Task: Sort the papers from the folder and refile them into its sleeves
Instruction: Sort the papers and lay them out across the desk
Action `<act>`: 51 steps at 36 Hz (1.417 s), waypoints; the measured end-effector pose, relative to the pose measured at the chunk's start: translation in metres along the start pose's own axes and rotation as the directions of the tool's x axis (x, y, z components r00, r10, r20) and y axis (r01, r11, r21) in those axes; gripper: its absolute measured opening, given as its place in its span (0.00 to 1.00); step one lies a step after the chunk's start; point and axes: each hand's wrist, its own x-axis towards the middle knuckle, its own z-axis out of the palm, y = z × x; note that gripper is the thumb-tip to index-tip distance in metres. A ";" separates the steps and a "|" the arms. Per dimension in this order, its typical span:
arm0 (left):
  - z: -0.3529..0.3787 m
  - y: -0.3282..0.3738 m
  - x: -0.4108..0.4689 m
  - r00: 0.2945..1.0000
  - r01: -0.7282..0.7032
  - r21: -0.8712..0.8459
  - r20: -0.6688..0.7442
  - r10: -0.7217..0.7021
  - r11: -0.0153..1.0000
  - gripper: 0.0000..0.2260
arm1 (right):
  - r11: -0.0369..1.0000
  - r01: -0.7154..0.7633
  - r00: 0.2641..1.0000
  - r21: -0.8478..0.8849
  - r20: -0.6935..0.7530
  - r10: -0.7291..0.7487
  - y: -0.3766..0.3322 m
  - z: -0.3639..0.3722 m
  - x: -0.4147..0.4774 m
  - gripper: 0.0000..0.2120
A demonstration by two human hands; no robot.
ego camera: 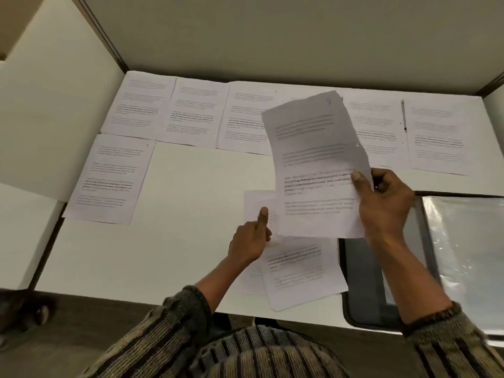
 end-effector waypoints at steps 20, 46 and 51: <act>-0.212 -0.098 0.056 0.936 0.074 -0.044 -0.341 -0.085 0.996 0.13 | 0.952 -0.229 0.913 -0.202 0.295 0.282 0.054 0.239 -0.106 0.11; -0.253 -0.139 0.096 0.900 -0.322 0.748 0.051 0.432 0.580 0.43 | 0.536 0.507 0.772 -0.675 0.632 0.067 0.091 0.323 -0.144 0.44; -0.252 -0.165 0.103 0.911 -0.350 0.770 0.148 0.385 0.533 0.48 | 0.474 0.578 0.723 -0.665 0.686 0.082 0.101 0.329 -0.145 0.43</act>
